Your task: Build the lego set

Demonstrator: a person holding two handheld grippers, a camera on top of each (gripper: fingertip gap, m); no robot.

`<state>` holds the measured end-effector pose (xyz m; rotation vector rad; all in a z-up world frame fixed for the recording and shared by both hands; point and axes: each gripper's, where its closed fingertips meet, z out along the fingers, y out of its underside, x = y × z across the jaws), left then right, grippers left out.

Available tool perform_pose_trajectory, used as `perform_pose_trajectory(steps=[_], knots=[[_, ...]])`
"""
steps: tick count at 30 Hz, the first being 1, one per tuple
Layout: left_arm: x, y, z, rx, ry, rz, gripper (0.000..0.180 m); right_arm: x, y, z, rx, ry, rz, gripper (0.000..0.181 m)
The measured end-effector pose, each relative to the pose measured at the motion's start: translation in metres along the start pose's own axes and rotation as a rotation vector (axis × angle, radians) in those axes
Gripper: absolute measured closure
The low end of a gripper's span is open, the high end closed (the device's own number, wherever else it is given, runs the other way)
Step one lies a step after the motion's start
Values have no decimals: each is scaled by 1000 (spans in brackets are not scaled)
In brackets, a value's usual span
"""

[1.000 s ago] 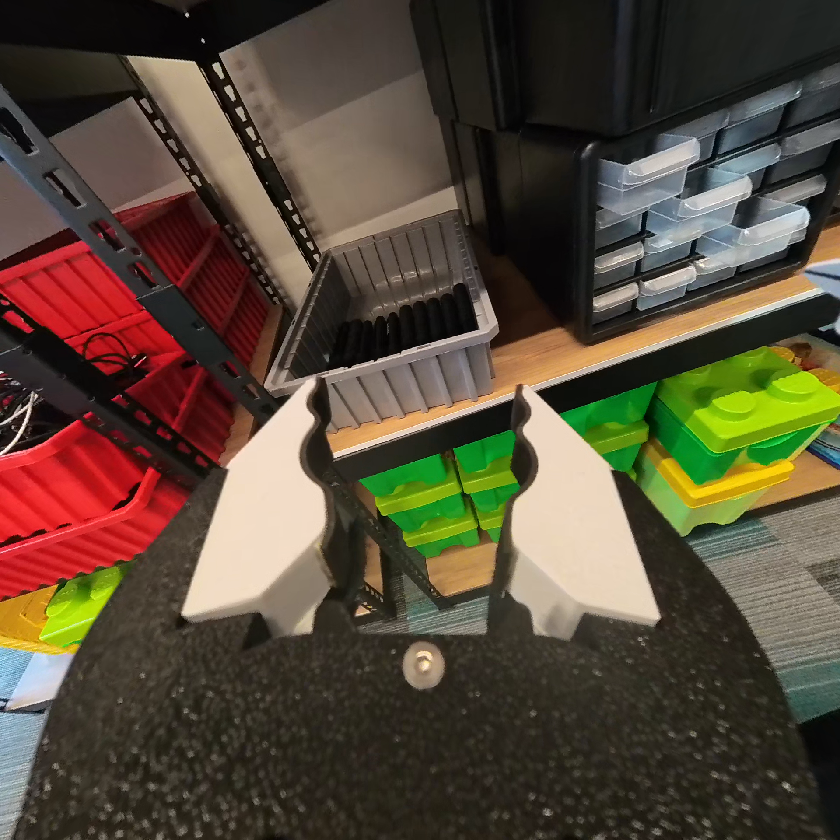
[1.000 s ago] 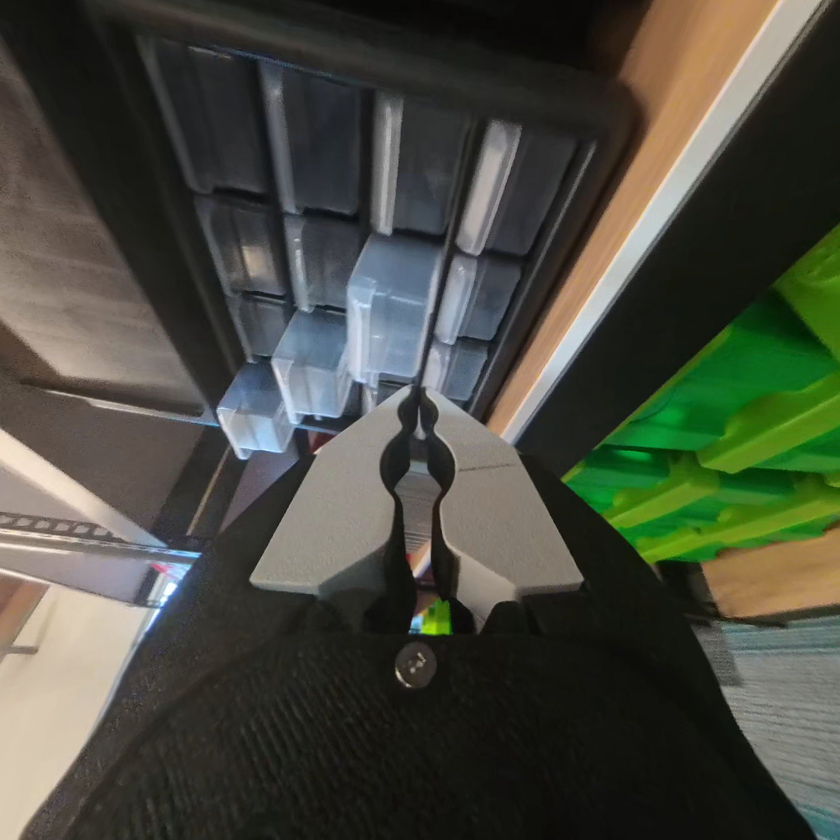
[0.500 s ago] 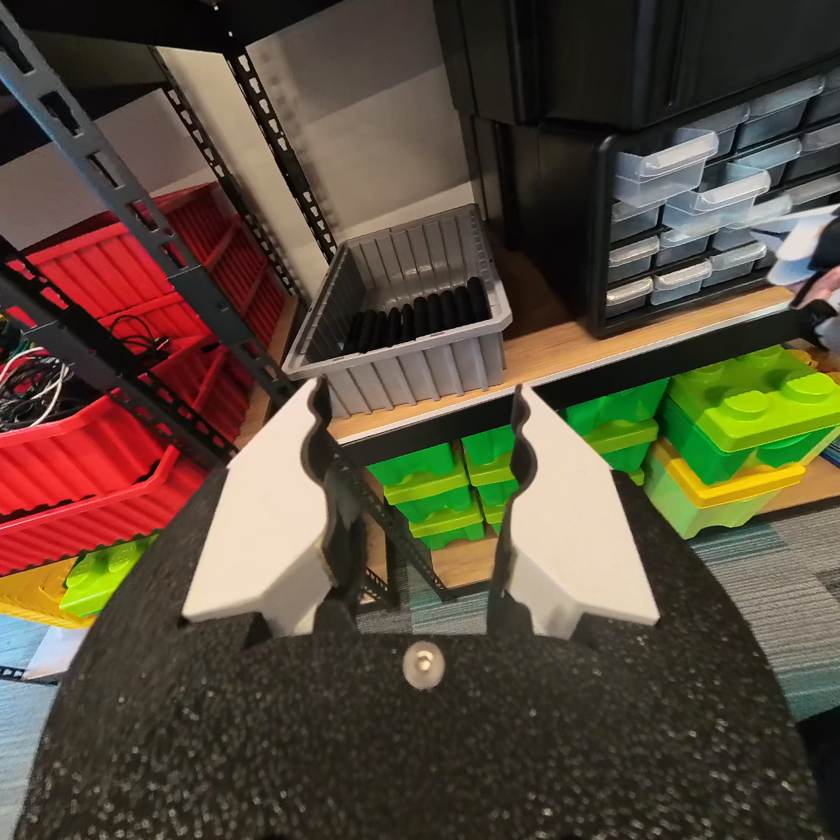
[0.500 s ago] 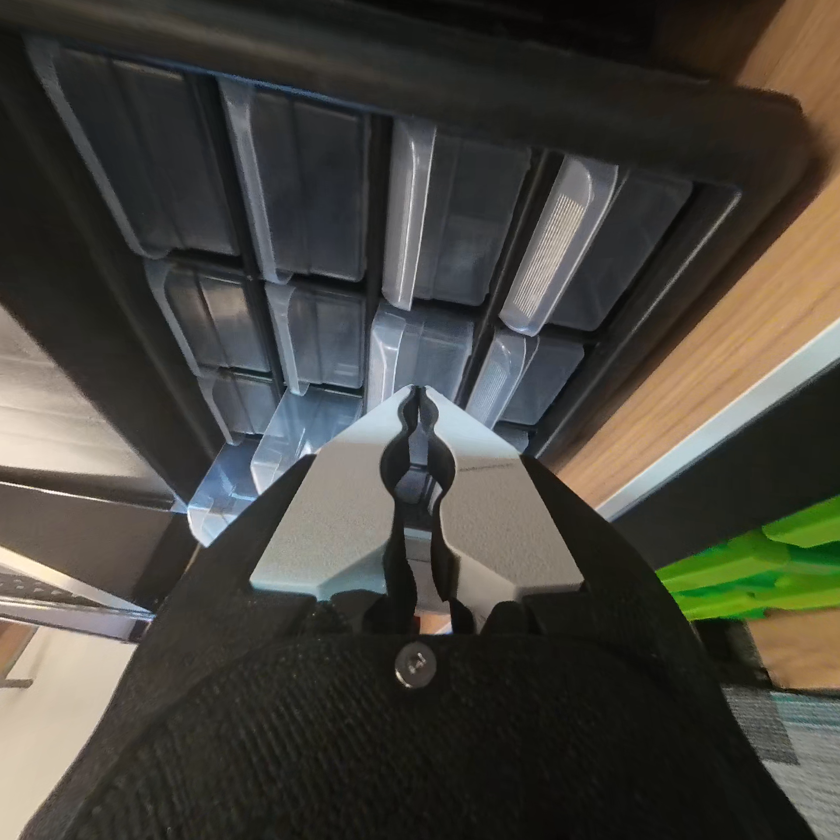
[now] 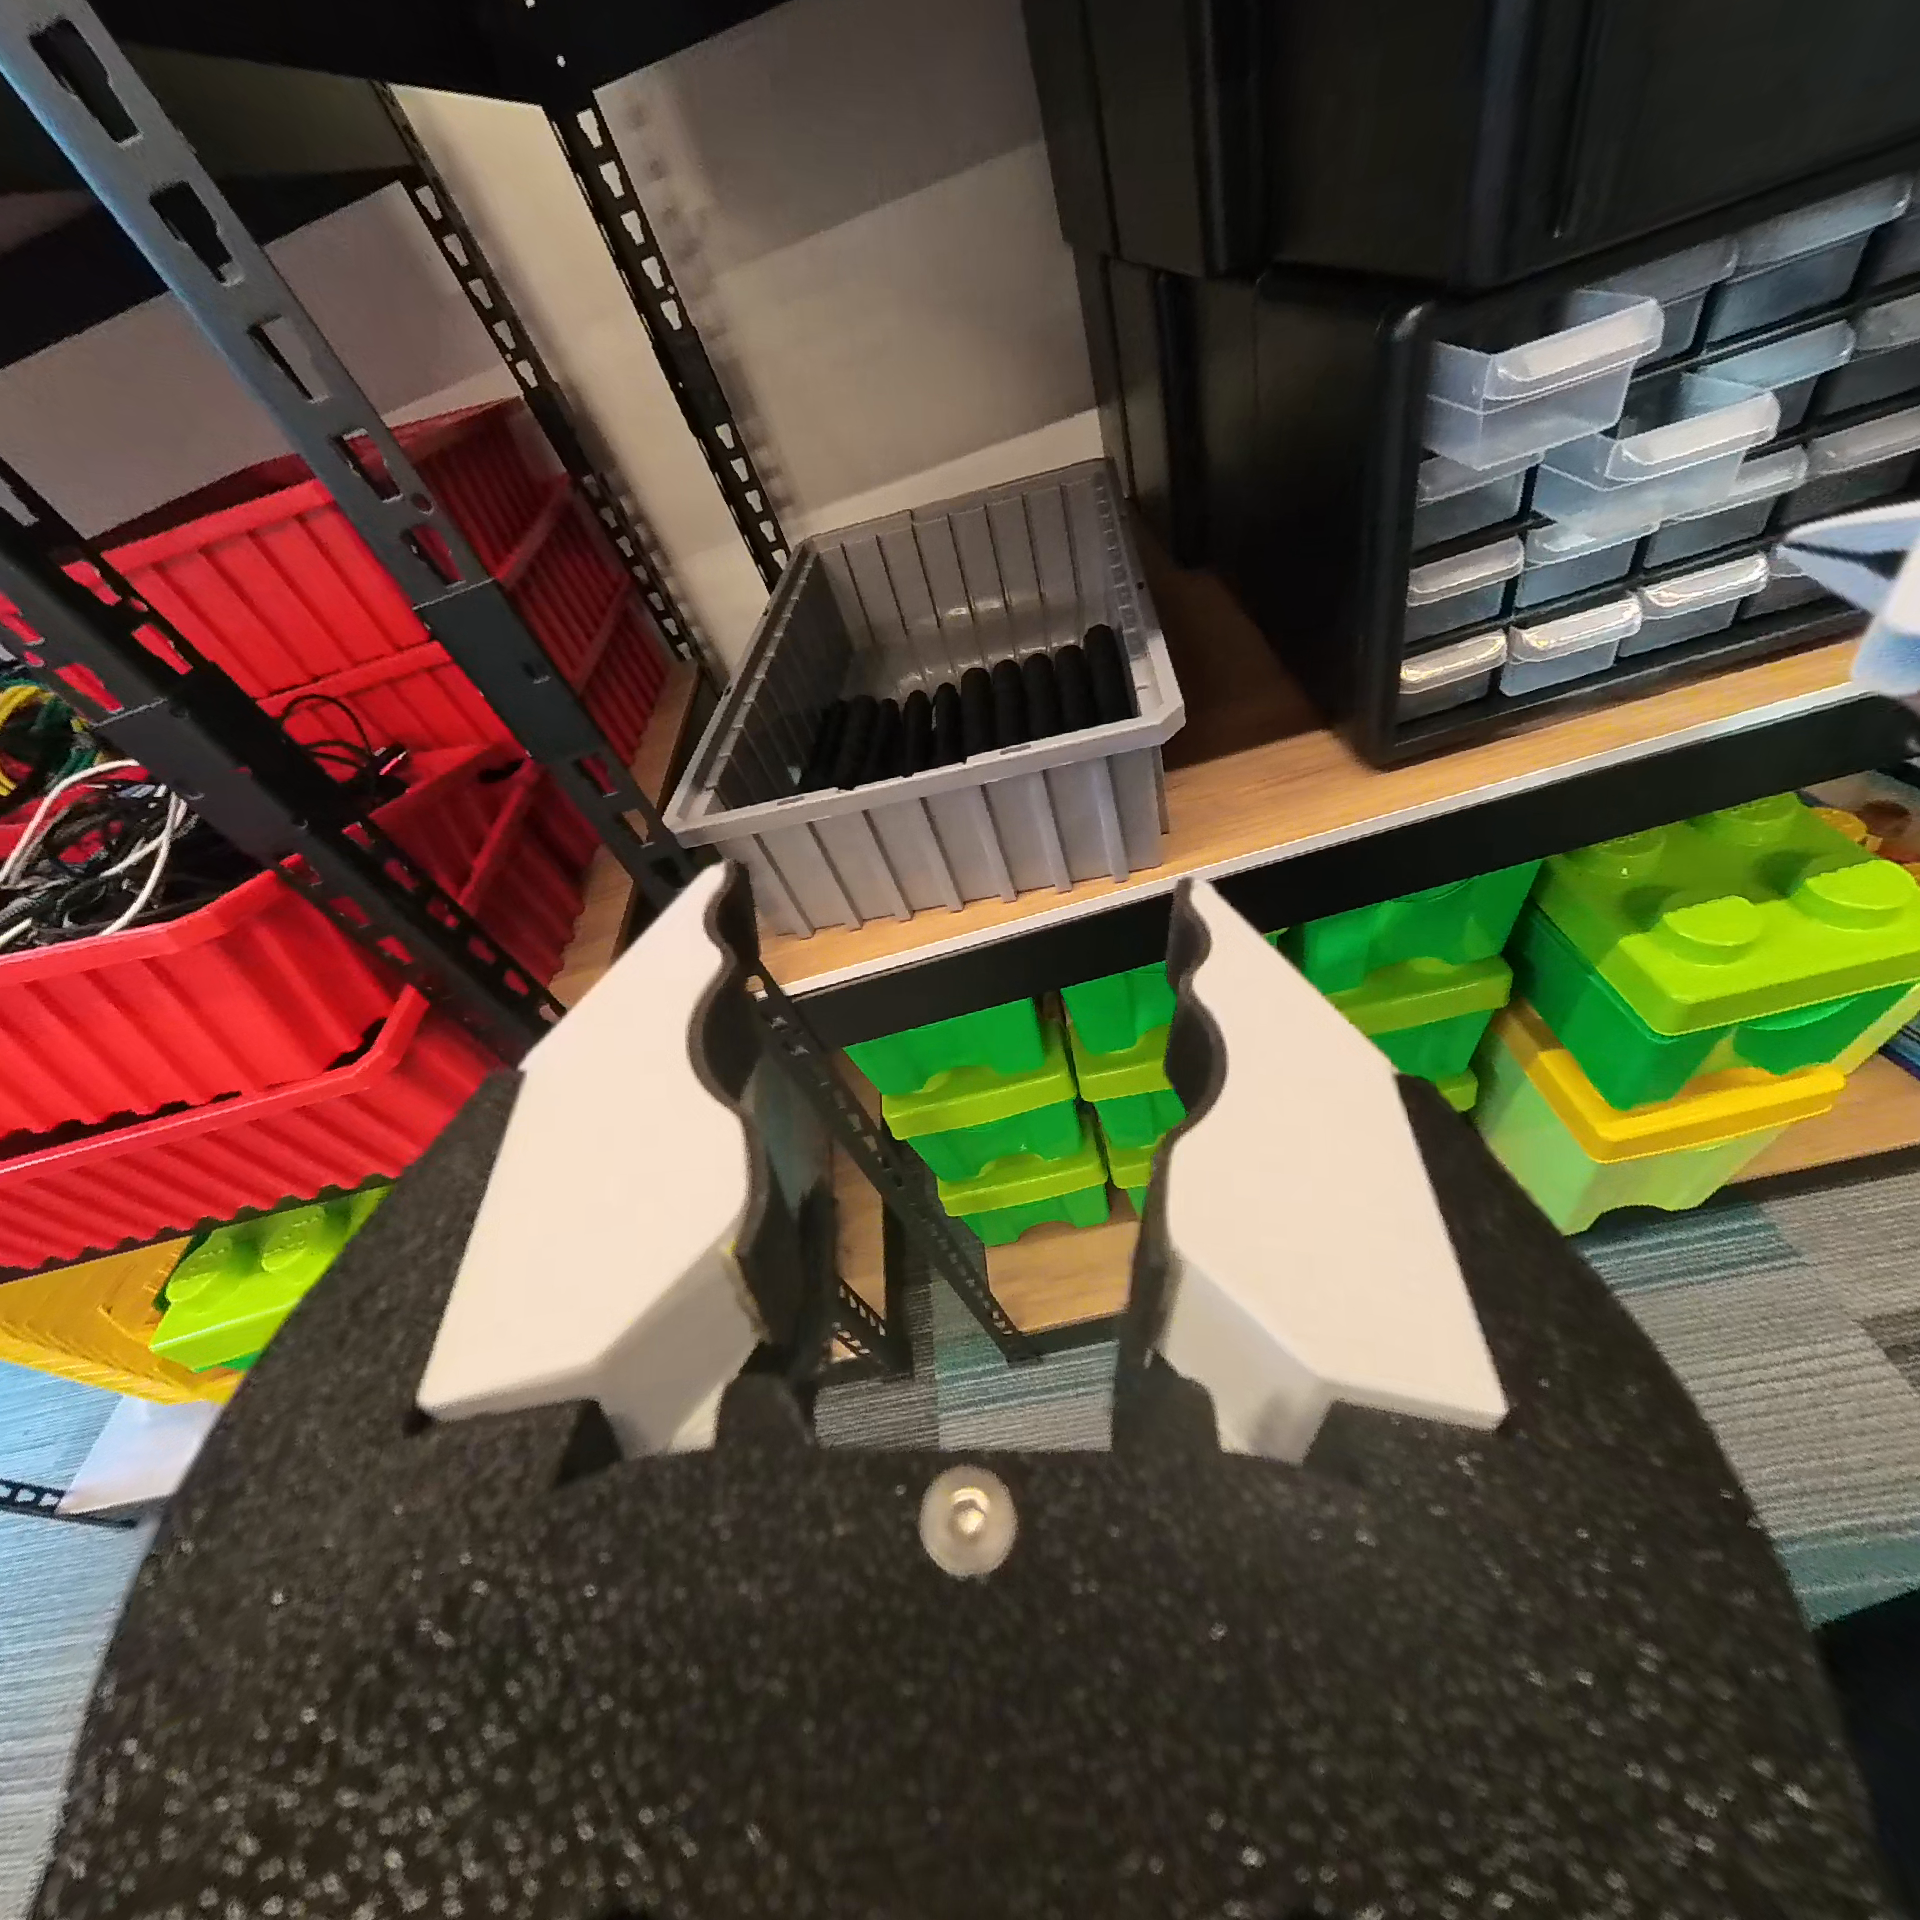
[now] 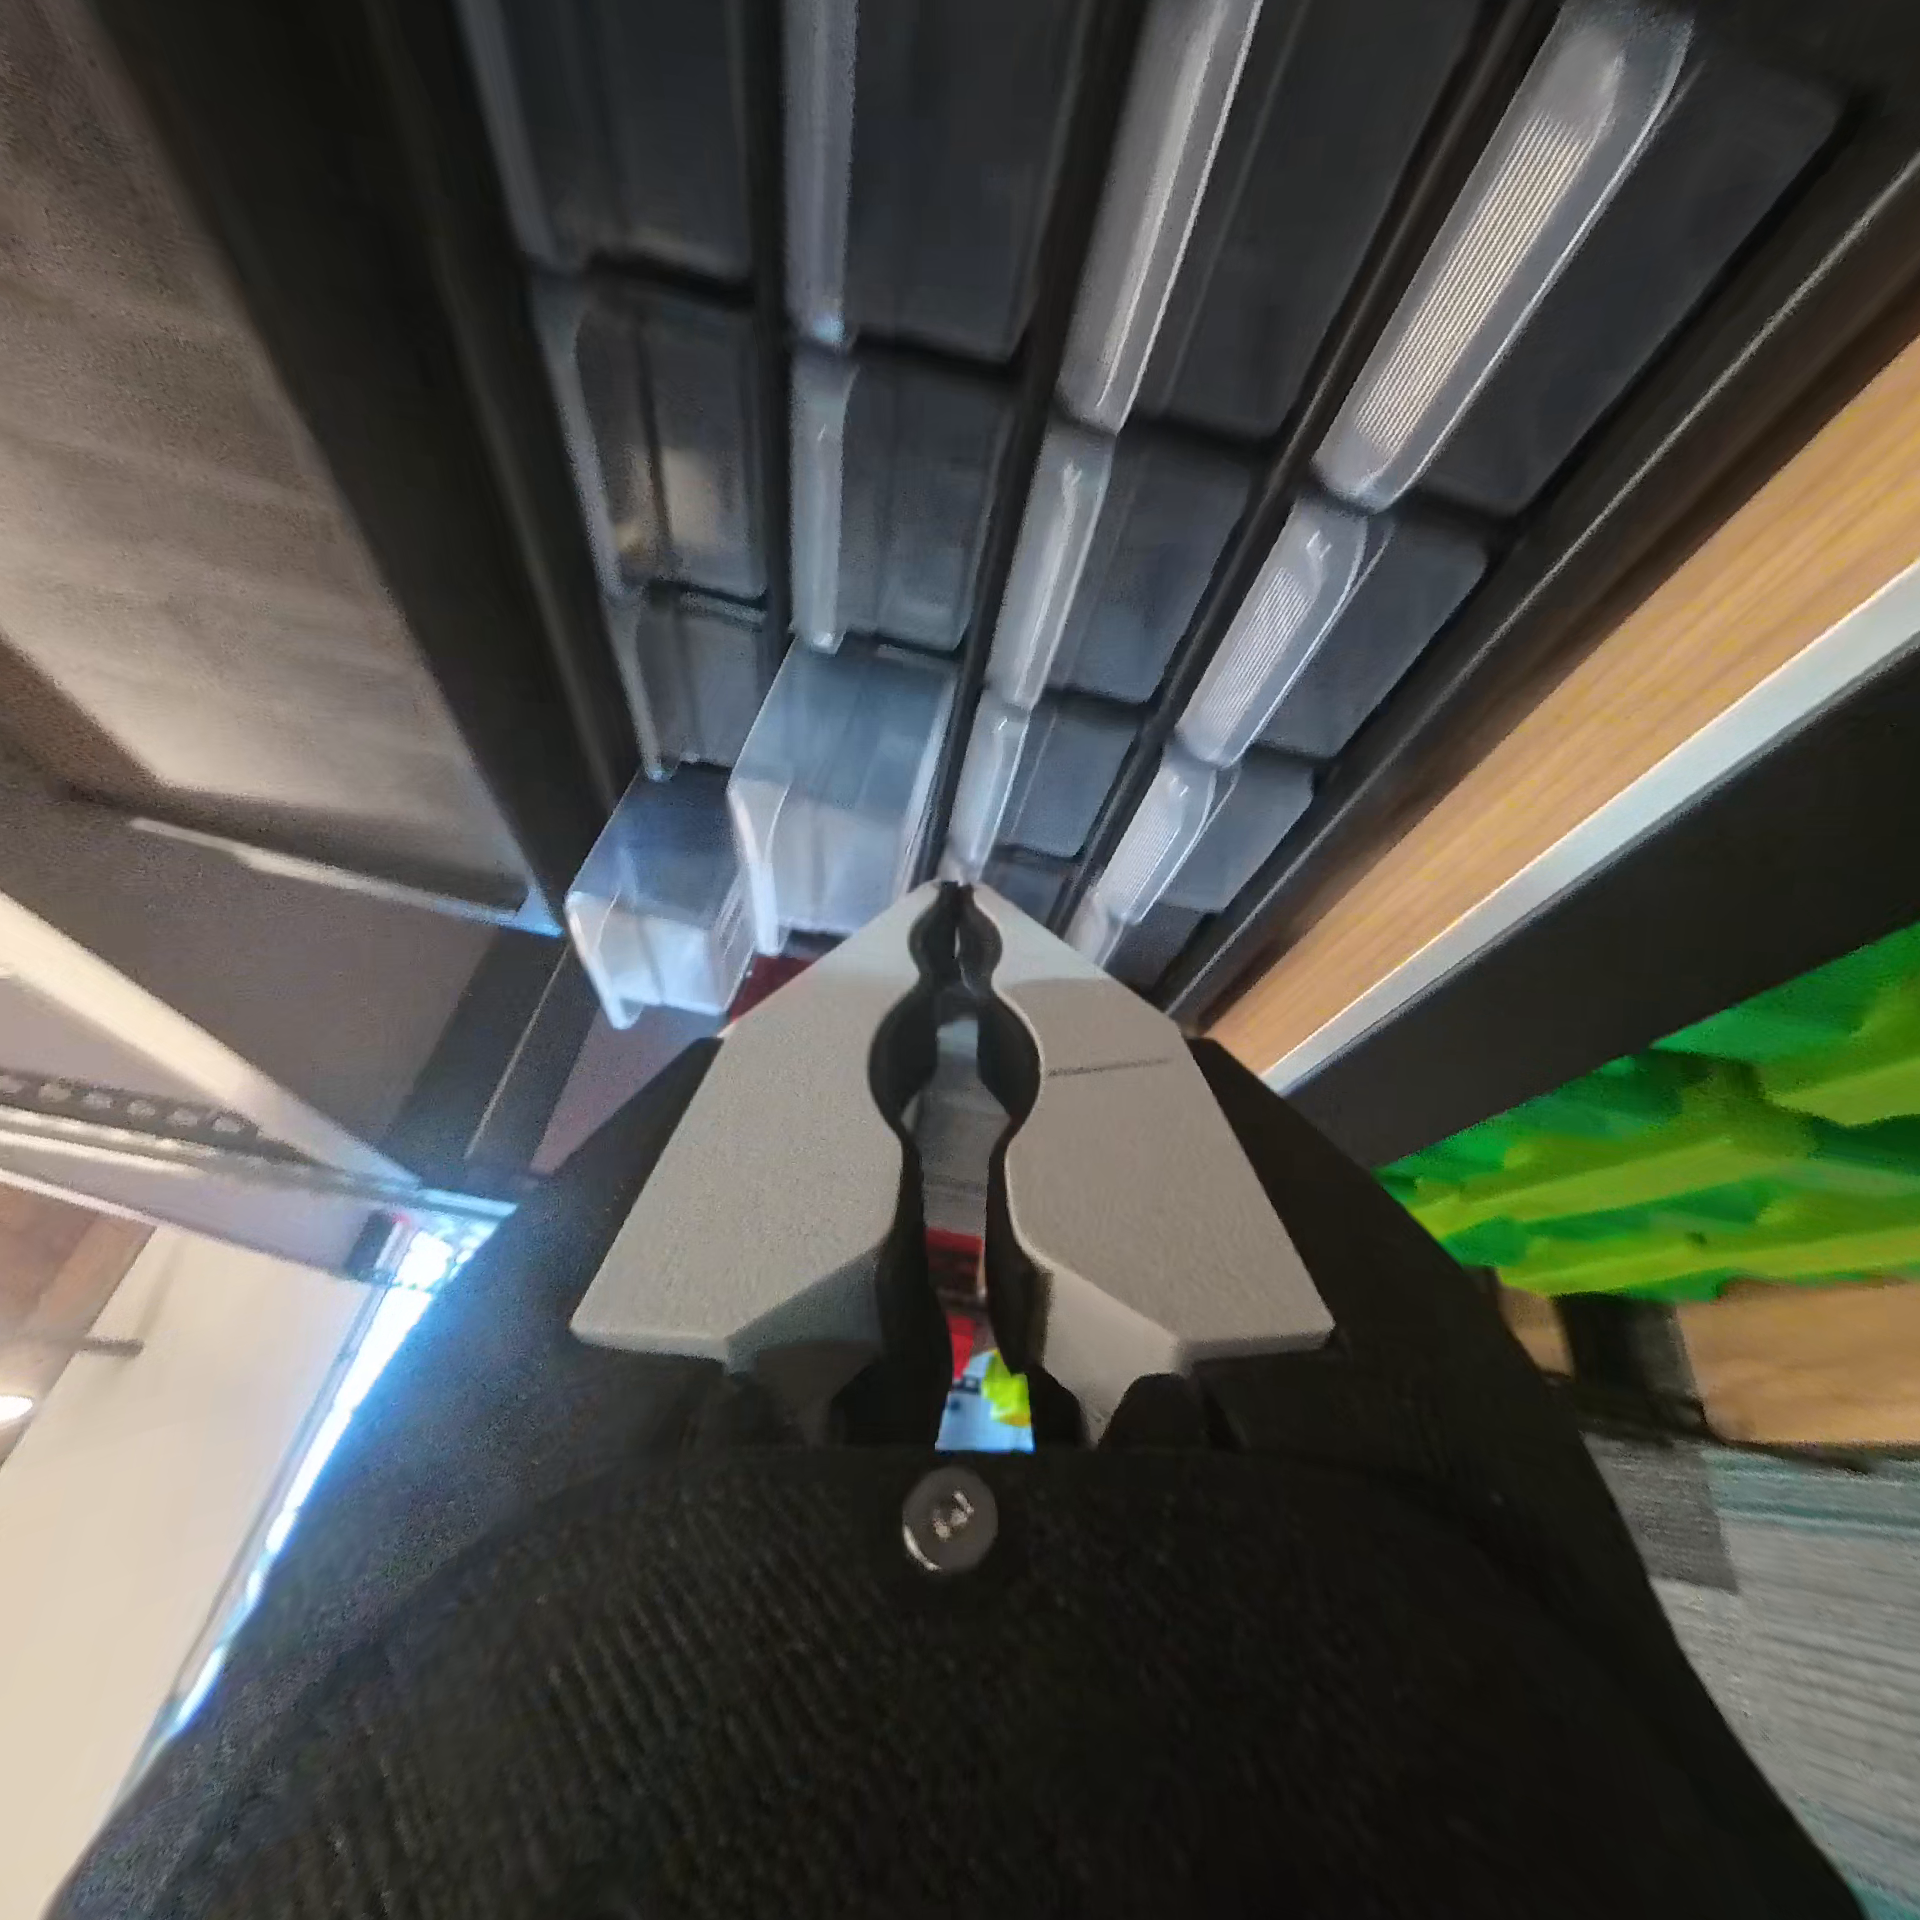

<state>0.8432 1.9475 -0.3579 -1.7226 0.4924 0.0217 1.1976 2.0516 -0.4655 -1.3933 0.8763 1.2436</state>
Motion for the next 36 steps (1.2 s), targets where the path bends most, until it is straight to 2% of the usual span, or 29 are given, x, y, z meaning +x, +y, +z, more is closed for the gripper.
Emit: perform_pose_trajectory(steps=[8, 24, 30, 36], knots=[[1, 4, -3, -8, -5, 1, 102, -33, 17, 29, -24, -99, 16, 181], [-11, 16, -17, -33, -51, -36, 103, -23, -2, 71, 69, -60, 53, 181], [-8, 18, -15, -31, -48, -43, 103, -29, 26, 40, -6, -62, 71, 181], [-11, 18, -13, -29, -49, -44, 103, -65, 53, 46, -73, -155, 78, 181]])
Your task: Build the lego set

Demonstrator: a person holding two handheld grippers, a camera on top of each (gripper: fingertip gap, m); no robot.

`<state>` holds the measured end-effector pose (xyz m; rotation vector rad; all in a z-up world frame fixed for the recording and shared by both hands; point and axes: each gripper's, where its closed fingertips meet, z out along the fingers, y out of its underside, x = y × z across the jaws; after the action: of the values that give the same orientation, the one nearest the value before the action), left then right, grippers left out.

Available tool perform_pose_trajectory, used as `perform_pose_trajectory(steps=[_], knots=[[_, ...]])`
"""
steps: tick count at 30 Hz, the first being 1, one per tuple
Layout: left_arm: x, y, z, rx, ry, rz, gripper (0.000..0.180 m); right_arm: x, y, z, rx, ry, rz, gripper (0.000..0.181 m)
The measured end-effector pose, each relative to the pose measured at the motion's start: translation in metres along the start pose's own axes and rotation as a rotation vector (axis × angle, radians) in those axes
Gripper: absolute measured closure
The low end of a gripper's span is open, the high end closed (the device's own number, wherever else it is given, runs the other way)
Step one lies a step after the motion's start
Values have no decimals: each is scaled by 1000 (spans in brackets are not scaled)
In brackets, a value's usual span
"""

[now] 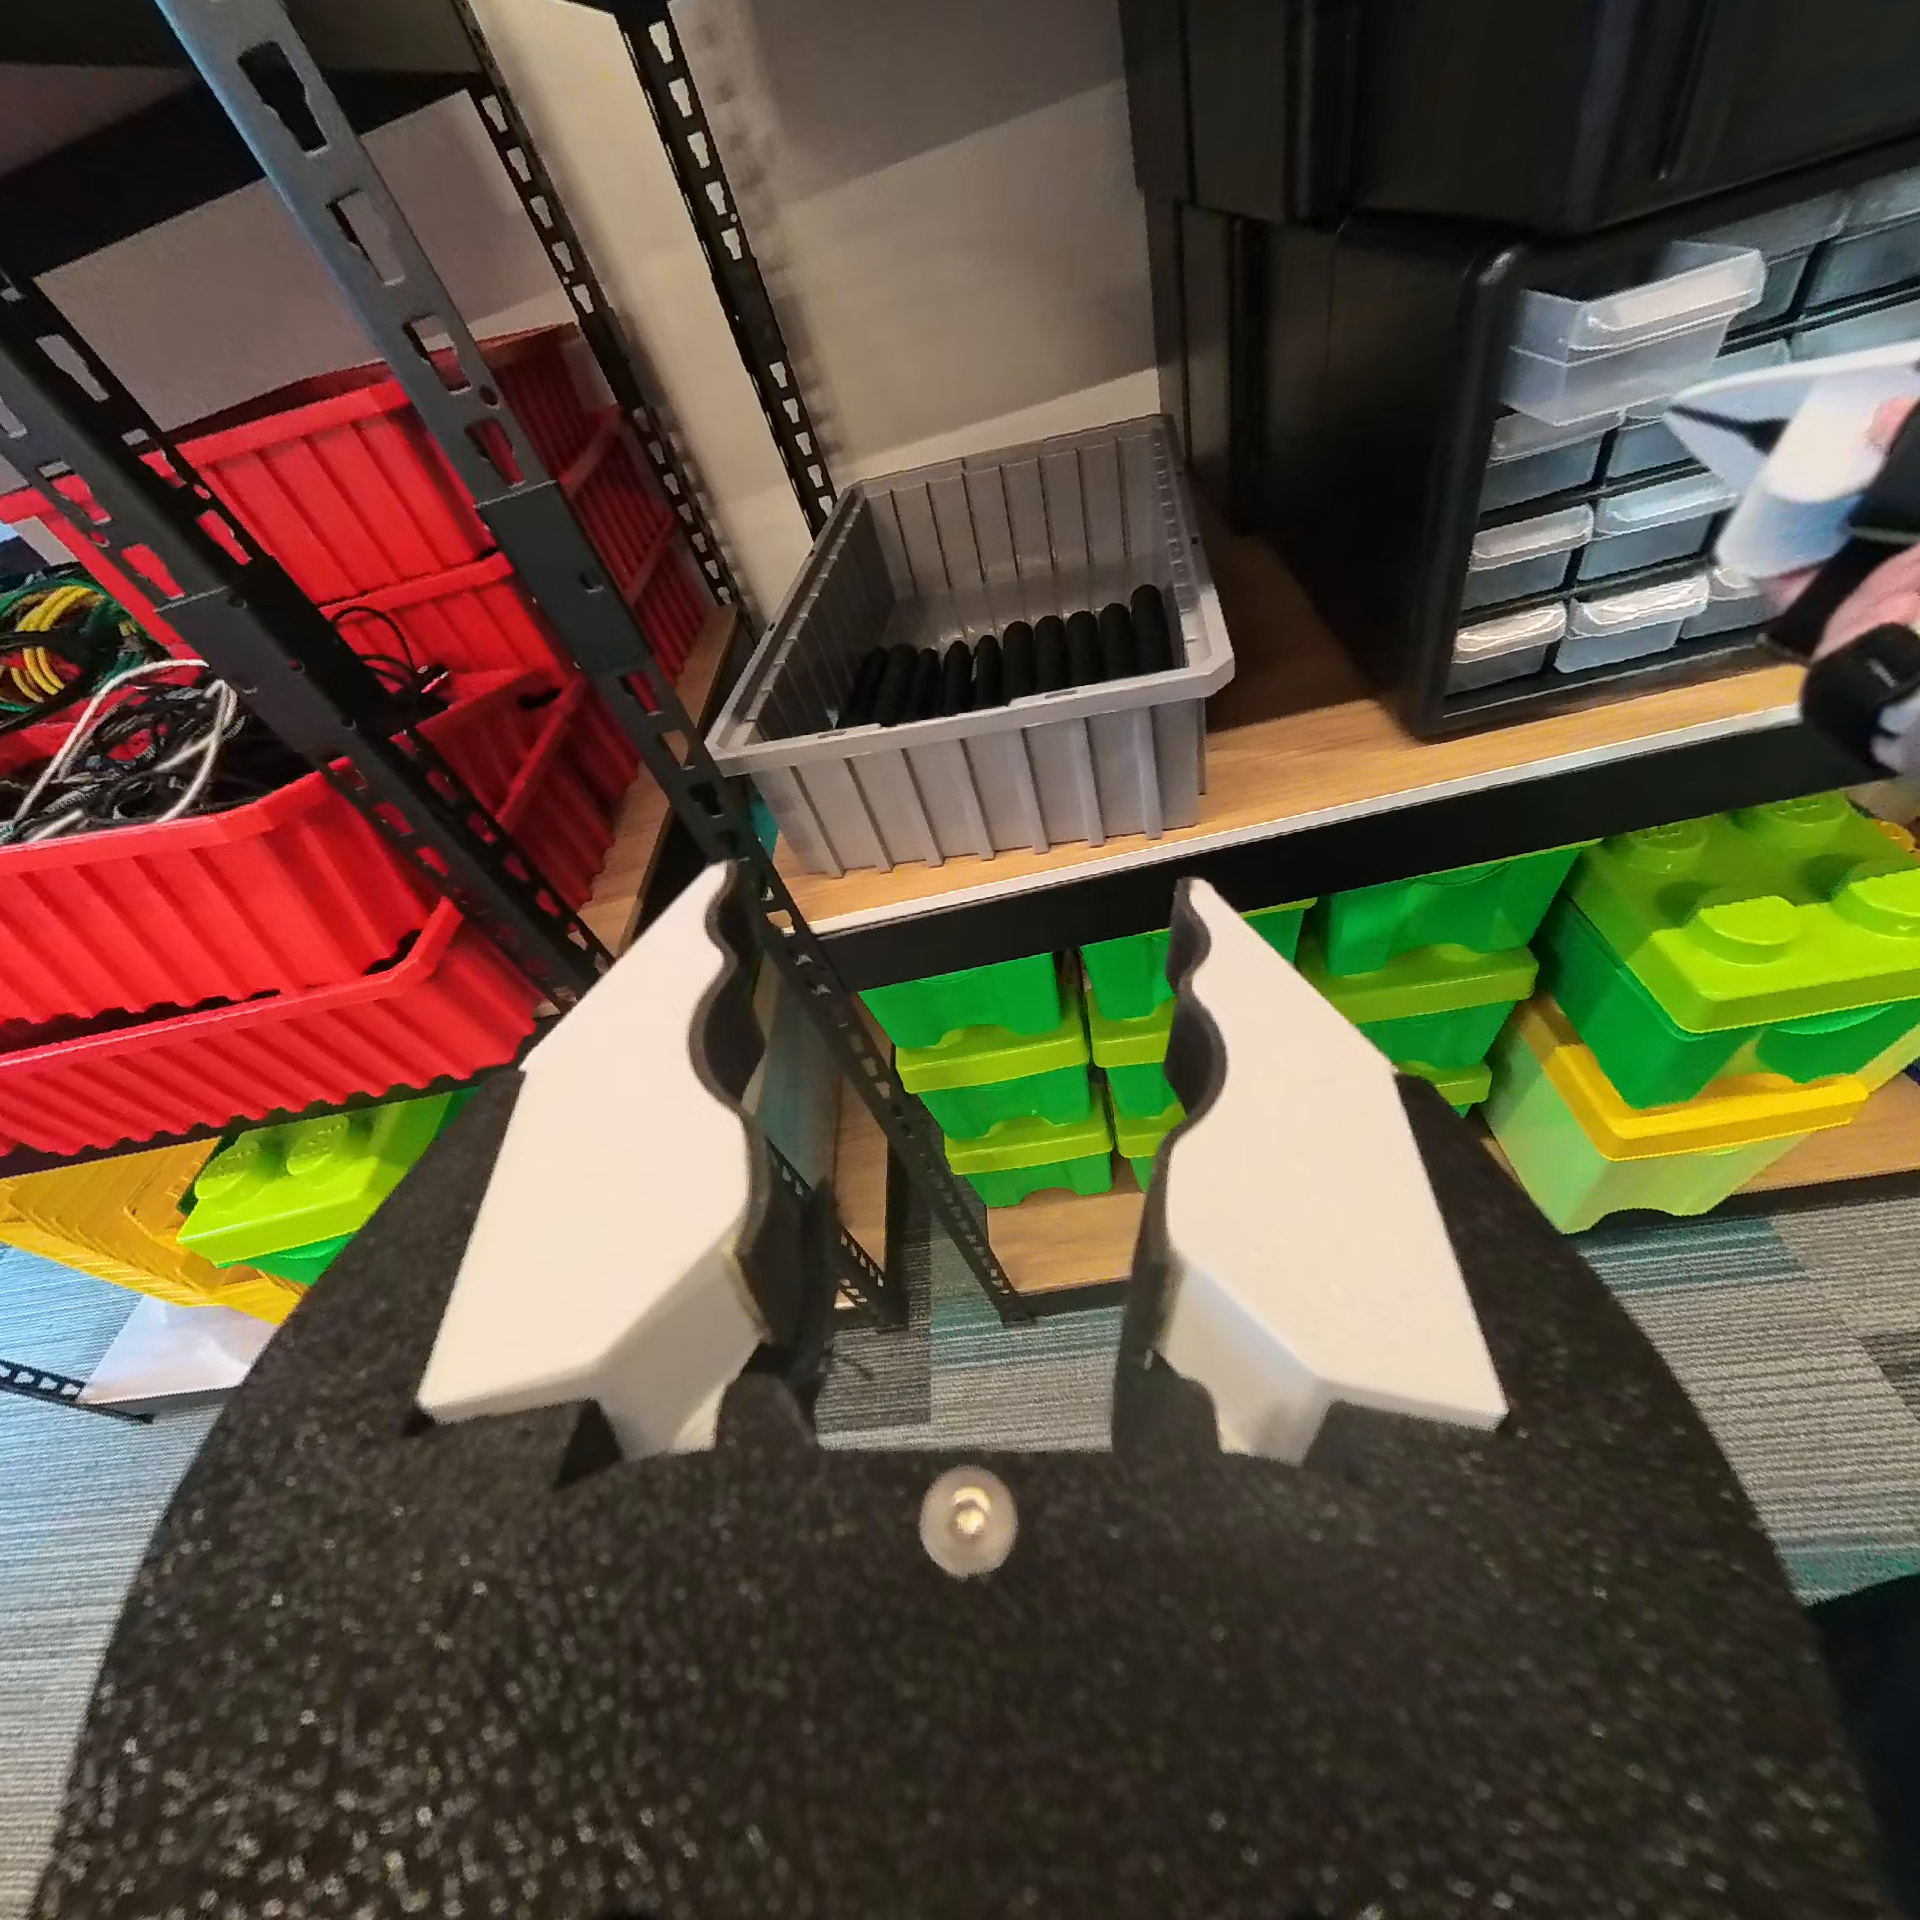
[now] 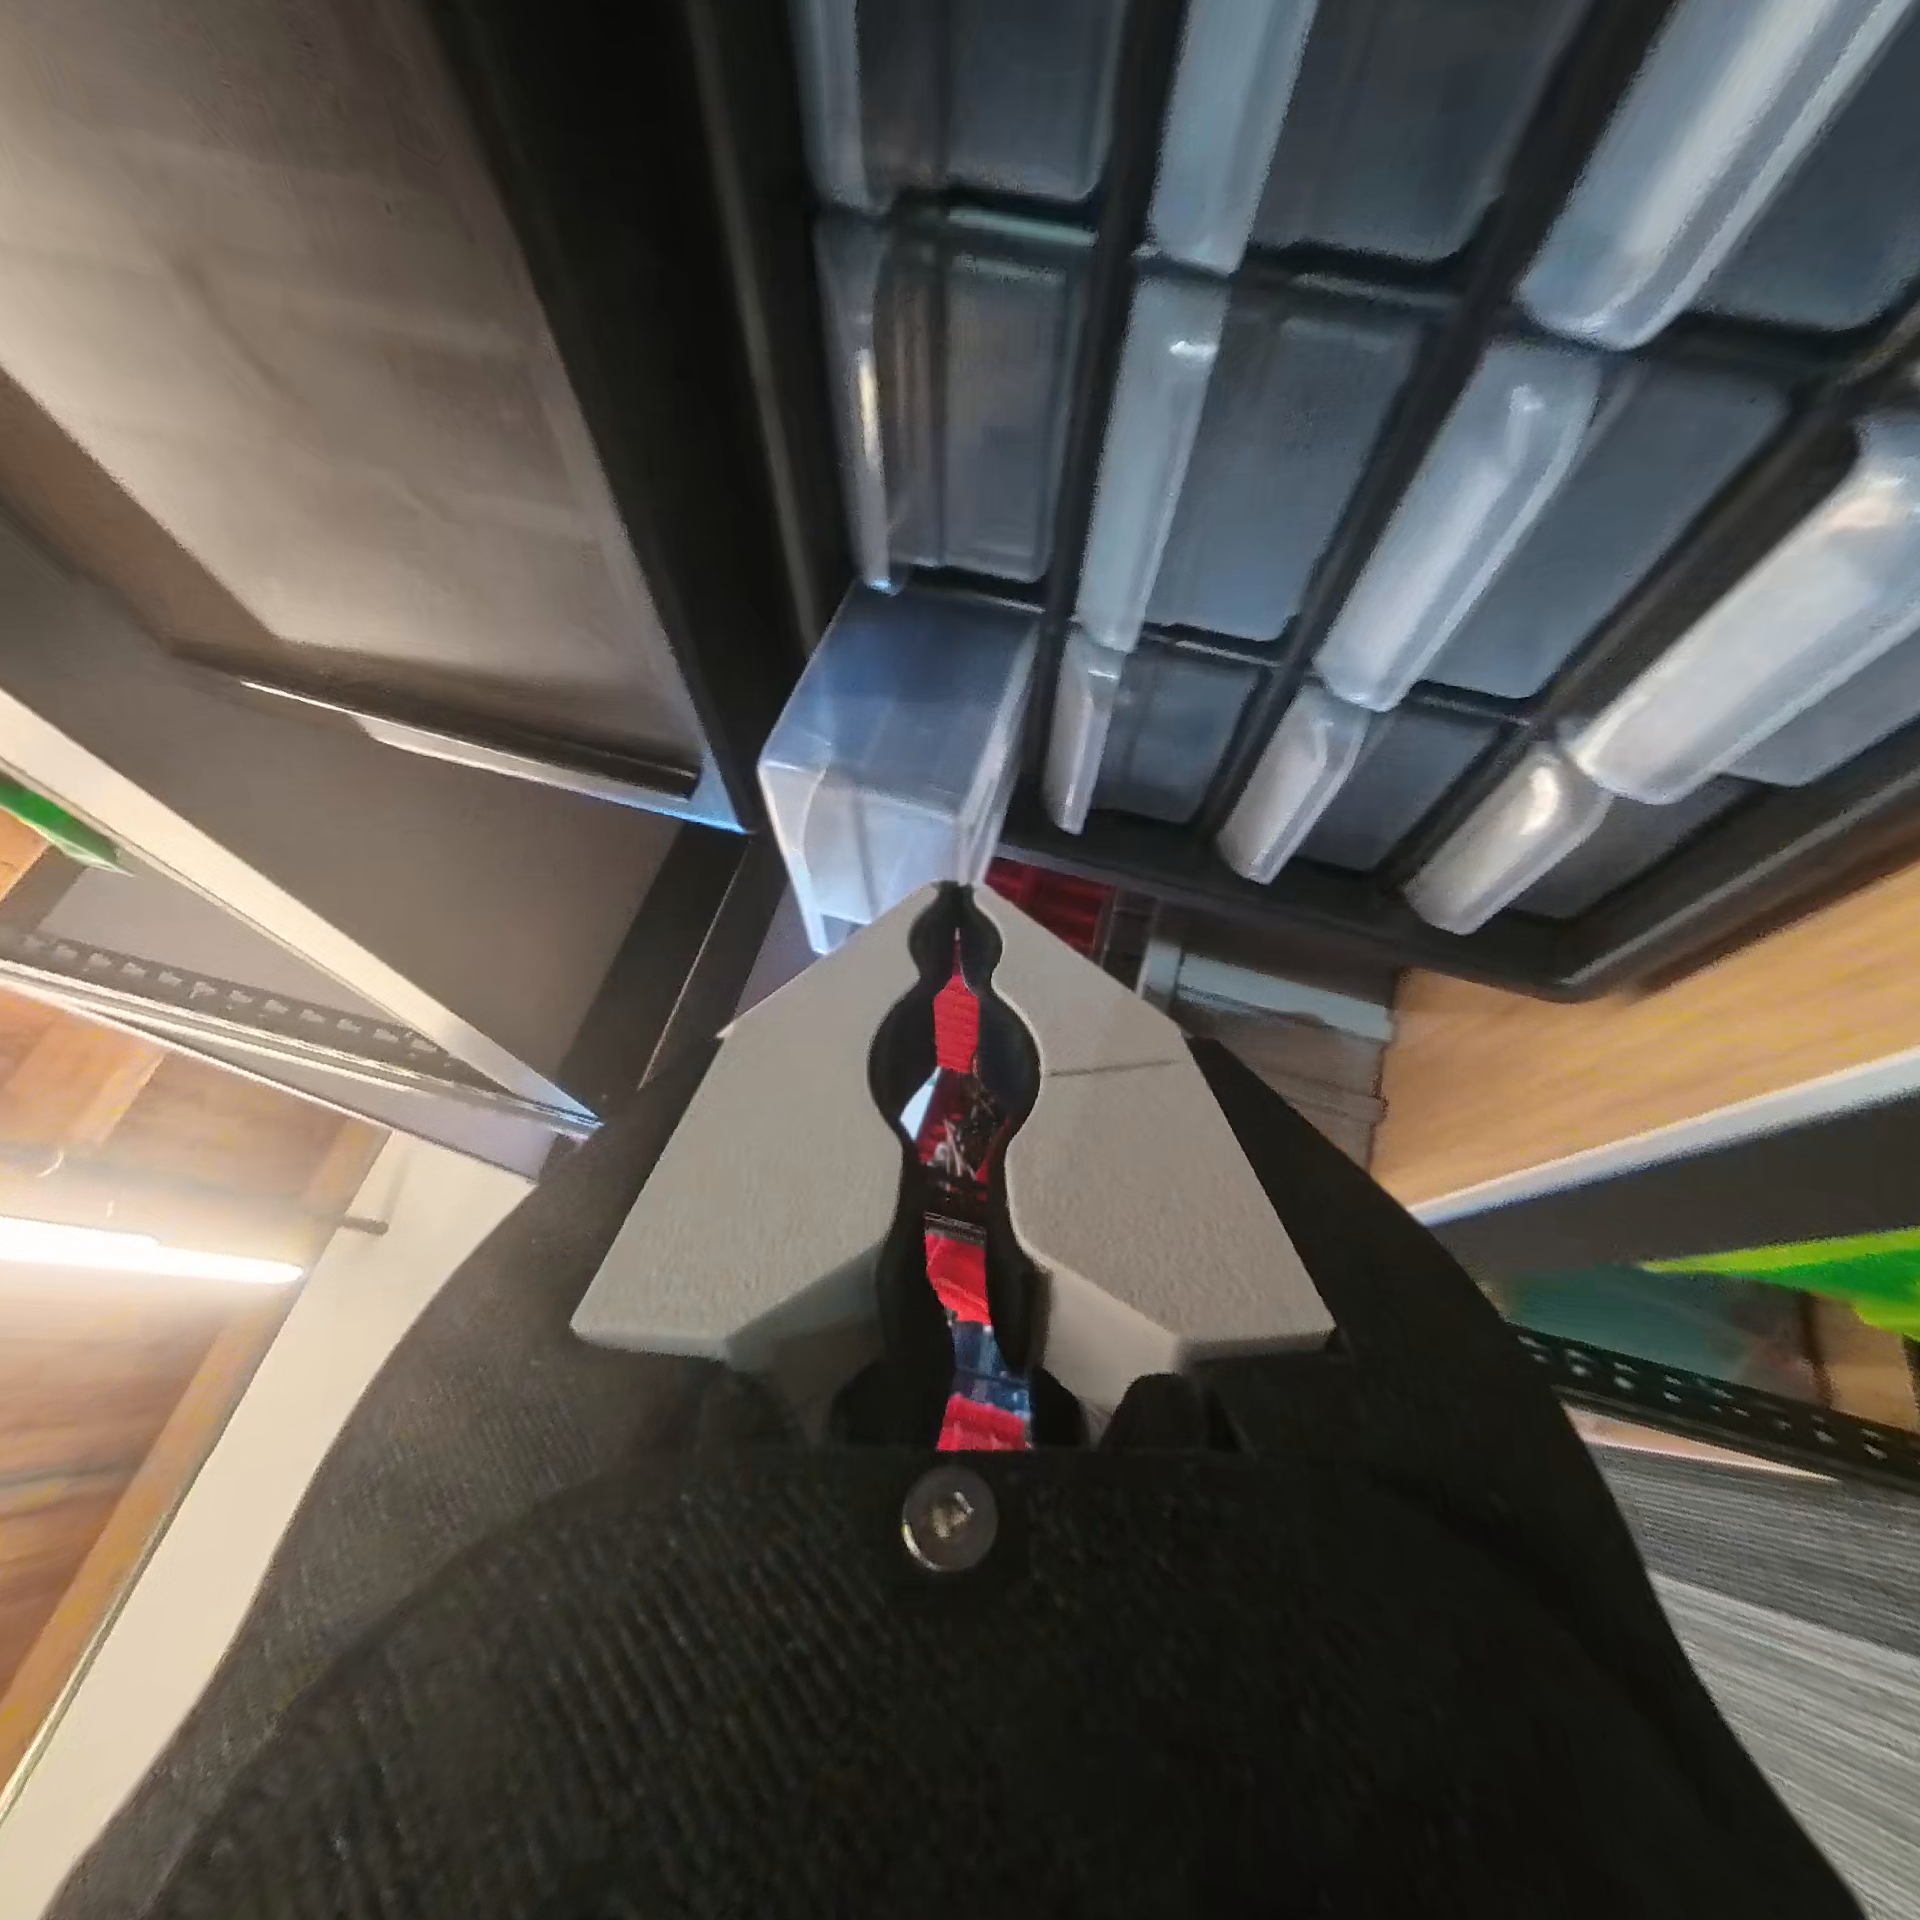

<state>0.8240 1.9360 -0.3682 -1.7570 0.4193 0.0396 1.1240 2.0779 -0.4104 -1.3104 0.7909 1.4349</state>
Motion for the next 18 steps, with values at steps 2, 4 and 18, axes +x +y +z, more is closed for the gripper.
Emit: perform_pose_trajectory(steps=[2, 4, 18], knots=[[-1, -1, 1, 3, 1, 2, 103, -5, 2, 11, -11, -9, -15, 181], [-2, -3, 2, 7, 1, 8, 102, -8, -2, 23, -7, -17, -30, 181], [-27, 2, -9, -1, -53, -4, 103, 0, -15, 52, 36, -1, -73, 181]])
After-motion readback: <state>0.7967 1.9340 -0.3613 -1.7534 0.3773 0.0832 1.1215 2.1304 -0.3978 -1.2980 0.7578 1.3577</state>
